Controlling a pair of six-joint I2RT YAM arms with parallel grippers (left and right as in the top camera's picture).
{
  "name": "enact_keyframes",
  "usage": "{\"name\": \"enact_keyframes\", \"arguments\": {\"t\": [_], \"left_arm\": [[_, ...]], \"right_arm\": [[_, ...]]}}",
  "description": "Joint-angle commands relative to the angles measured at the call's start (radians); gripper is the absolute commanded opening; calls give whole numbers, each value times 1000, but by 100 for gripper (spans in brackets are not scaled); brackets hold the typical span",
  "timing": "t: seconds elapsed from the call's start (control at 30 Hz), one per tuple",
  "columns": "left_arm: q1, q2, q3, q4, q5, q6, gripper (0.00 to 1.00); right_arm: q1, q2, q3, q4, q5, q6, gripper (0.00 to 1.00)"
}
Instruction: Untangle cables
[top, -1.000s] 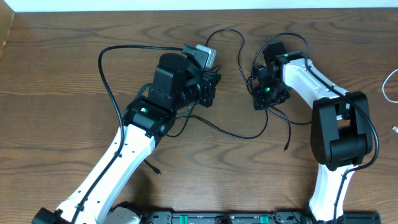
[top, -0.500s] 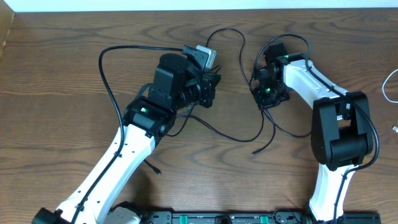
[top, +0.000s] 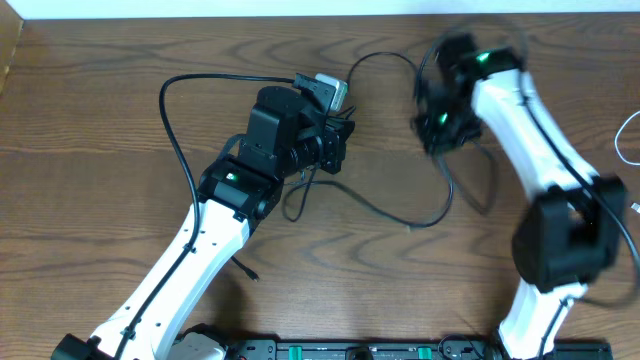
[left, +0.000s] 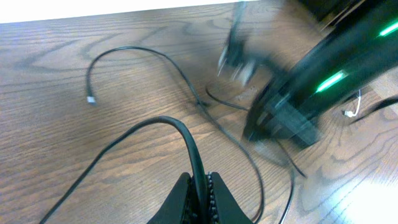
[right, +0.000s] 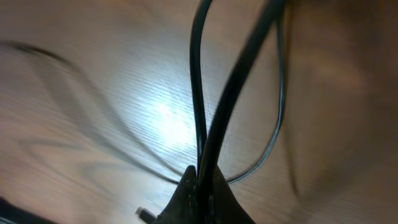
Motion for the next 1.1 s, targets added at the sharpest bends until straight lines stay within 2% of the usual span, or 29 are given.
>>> {"name": "enact_keyframes", "arguments": {"t": [0.0,0.27,0.47,0.6,0.67,0.83,0.93,1.07], "left_arm": [[3,-14,6,0,9,-1,8],[3,-14,6,0,9,-1,7],[3,-14,6,0,9,-1,8],[3,-14,6,-2,9,-1,7],[3,-14,6,0,9,-1,7],[3,-14,6,2,-25,-1,8],[3,-14,6,7,-25,-1,7],[3,-14,6,3,-25,-1,7]], "right_arm": [[-5,-150,167,-29,16,11,1],[-116,-276,380,-39,195,57,1],[-320,-295,389,-50,252,85,1],[-489,-293,389,-42,326,193,1],[-564,-293,389,-47,284,221,1],[-715,-293,387,-92,19,219,1],[-726,-293,386,-99,-113,169,1],[-671,-287,381,-118,-188,118,1]]}}
